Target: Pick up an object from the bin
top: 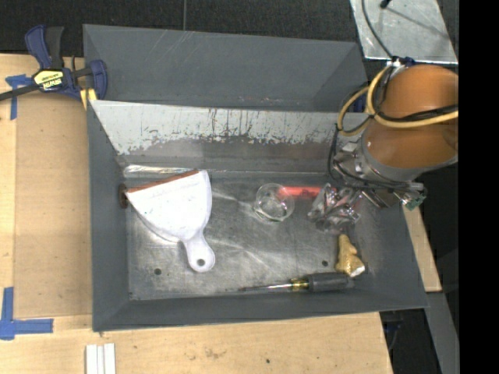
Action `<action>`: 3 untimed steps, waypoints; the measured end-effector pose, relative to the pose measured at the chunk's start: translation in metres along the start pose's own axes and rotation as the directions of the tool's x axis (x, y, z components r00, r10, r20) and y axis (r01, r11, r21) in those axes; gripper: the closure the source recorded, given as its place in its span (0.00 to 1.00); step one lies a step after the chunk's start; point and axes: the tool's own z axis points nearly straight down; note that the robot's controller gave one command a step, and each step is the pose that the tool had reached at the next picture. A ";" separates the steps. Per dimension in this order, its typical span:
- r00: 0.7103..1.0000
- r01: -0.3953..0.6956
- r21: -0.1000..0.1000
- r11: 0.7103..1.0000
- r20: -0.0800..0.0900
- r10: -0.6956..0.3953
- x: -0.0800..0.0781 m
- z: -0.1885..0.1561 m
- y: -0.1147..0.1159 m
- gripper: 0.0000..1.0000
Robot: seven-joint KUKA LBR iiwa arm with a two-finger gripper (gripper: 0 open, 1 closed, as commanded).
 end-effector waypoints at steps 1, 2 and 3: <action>0.999 -0.034 0.003 0.999 0.001 0.034 -0.029 0.015 0.021 1.00; 0.997 0.075 -0.004 0.997 0.006 -0.075 -0.068 0.027 0.012 1.00; 0.983 0.181 0.004 0.983 0.000 -0.181 -0.064 0.022 -0.015 1.00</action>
Offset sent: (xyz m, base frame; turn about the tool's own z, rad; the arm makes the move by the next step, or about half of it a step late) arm 0.0730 0.0130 -0.0364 -0.1523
